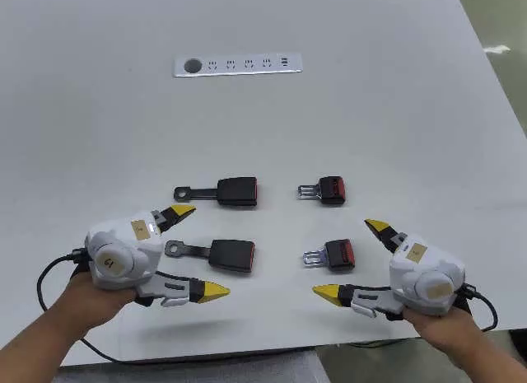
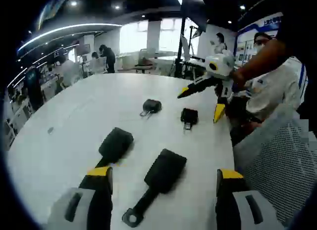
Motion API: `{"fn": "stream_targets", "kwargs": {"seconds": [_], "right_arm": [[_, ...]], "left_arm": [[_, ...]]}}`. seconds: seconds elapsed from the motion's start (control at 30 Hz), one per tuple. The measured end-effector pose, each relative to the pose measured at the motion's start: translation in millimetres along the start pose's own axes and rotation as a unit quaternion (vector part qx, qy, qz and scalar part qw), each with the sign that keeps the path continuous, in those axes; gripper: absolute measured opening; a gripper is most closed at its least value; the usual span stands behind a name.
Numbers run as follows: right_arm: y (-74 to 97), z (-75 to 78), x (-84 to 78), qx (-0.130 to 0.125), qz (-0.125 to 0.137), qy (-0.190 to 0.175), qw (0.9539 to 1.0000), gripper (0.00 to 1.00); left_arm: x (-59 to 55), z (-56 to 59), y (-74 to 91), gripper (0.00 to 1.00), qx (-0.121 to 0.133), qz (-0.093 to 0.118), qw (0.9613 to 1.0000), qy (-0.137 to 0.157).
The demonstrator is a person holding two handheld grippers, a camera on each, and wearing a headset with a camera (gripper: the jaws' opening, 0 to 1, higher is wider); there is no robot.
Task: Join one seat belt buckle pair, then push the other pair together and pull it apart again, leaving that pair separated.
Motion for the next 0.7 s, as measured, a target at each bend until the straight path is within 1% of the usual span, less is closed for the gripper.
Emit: {"fn": "stream_targets", "kwargs": {"seconds": [0.03, 0.07, 0.1, 0.13, 0.23, 0.3, 0.4, 0.43, 0.53, 0.6, 0.7], "right_arm": [[1.3, 0.8, -0.8, 0.002, -0.001, 0.0, 1.0, 0.68], [2.8, 3.1, -1.6, 0.003, 0.0, 0.0, 1.0, 0.67], [3.6, 3.6, -1.1, 0.004, 0.0, 0.002, 1.0, 0.65], [3.9, 3.9, -1.3, 0.005, 0.0, 0.005, 1.0, 0.64], [5.2, 5.0, -2.3, 0.007, -0.001, 0.017, 0.9998, 0.59], [6.6, 4.9, -3.8, 0.011, -0.003, 0.021, 0.9997, 0.57], [7.3, 5.0, -5.1, 0.014, -0.007, 0.039, 0.9991, 0.55], [7.3, 4.8, -5.1, 0.015, -0.008, 0.041, 0.999, 0.53], [6.3, 3.8, -5.8, 0.015, -0.015, 0.051, 0.9985, 0.48], [6.4, 3.0, -6.3, 0.012, -0.018, 0.06, 0.9979, 0.46], [5.6, 4.1, -6.1, -0.002, -0.023, 0.071, 0.9972, 0.36]], "left_arm": [[-0.9, -0.8, -0.7, 0.55, 0.0, -0.002, 1.0, -0.001], [1.2, -2.3, -1.5, 0.53, 0.0, 0.009, 0.9999, -0.013], [-0.1, -2.8, -0.9, 0.52, 0.002, 0.006, 1.0, -0.005], [0.1, -3.6, -1.6, 0.5, 0.002, 0.009, 1.0, -0.004], [-0.7, -5.0, -3.5, 0.44, 0.002, 0.011, 0.9999, -0.011], [0.3, -2.3, -5.2, 0.41, 0.001, 0.012, 0.9998, -0.016], [1.2, 1.1, -7.4, 0.39, 0.003, 0.015, 0.9997, -0.017], [1.5, 1.8, -8.1, 0.39, 0.004, 0.016, 0.9997, -0.018], [2.7, 3.4, -9.3, 0.35, 0.008, 0.018, 0.9997, -0.013], [2.6, 3.8, -9.4, 0.35, 0.008, 0.018, 0.9997, -0.013], [1.5, 4.9, -9.3, 0.35, 0.011, 0.02, 0.9997, -0.011]]}}
Point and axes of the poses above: the centre of the closed fingertips' face, and the gripper's own axes: y roughly backward along the fingers, z roughly to its right, x roughly out of its top, the point moved 7 cm from there along y, roughly backward along the fingers, and after that the axes turned 4 degrees about -x, right-handed, at the moved point
